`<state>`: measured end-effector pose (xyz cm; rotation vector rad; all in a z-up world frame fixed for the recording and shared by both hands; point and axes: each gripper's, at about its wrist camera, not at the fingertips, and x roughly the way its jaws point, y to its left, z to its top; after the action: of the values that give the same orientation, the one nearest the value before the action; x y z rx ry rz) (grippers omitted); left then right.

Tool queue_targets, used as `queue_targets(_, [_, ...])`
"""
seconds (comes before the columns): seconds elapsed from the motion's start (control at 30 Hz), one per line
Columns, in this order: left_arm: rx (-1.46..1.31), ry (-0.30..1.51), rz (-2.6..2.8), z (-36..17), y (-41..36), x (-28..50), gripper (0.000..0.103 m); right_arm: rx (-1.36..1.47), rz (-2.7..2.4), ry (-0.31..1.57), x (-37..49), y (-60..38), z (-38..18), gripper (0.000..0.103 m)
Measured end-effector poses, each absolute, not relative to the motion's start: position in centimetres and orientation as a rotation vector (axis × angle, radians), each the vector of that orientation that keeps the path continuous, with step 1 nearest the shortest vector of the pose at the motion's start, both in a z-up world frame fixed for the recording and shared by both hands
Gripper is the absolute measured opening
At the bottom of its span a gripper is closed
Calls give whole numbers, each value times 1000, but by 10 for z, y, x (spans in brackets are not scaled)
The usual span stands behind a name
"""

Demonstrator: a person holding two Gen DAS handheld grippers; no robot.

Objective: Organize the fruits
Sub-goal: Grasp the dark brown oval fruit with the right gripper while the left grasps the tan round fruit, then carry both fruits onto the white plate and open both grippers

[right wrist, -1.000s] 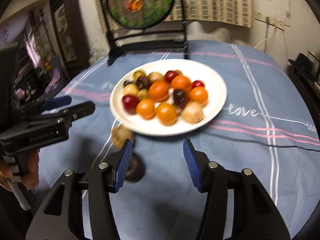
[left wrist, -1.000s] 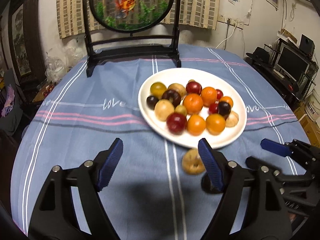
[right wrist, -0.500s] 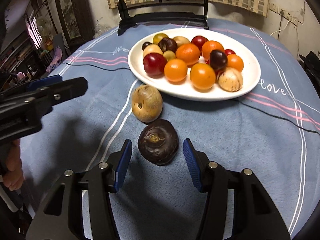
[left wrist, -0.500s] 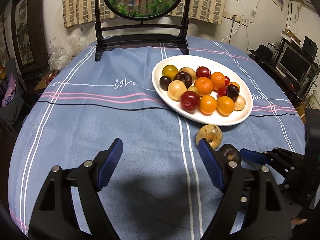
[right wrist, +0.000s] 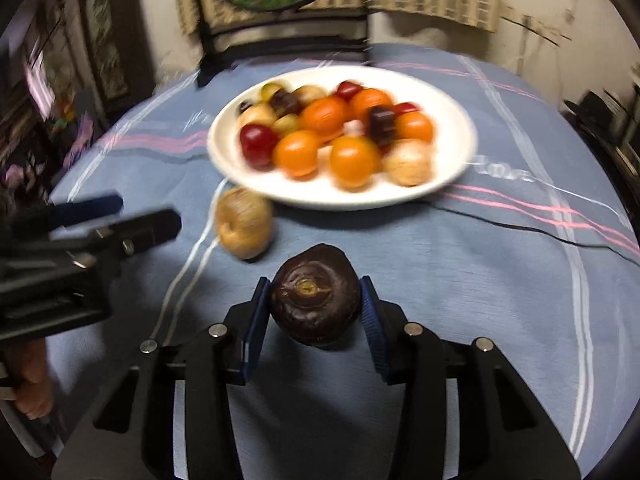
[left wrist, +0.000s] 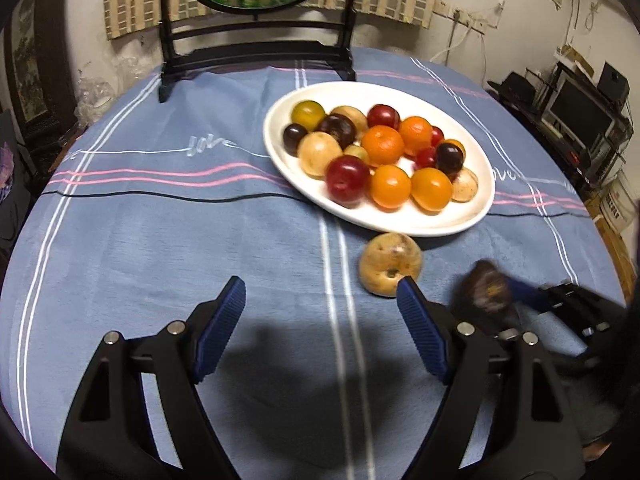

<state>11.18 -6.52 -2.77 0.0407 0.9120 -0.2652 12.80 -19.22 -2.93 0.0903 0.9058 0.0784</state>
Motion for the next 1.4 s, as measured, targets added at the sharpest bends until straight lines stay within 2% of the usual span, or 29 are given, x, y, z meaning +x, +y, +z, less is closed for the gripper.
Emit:
queue_targets(0.2, [93, 941, -290, -44, -98, 124, 77, 158, 37, 892, 107, -234, -25, 44])
queue_targets(0.3, [112, 958, -298, -51, -111, 131, 71, 167, 32, 888, 100, -244, -25, 44])
queue_targets(0.37, [115, 972, -304, -56, -118, 136, 55, 175, 33, 884, 97, -248, -24, 44])
queue_targets(0.43, [110, 1004, -307, -62, -122, 142, 44, 180, 34, 880, 95, -249, -23, 44])
queue_targets(0.7, [132, 988, -305, -60, -121, 137, 43, 186, 58, 877, 97, -247, -22, 44])
queue_targets(1.13, [121, 885, -353, -5, -108, 117, 43, 132, 103, 830, 108, -233, 6, 45])
queue_targets(1.4, [127, 842, -353, 20, -111, 143, 43, 100, 142, 753, 151, -231, 41, 45])
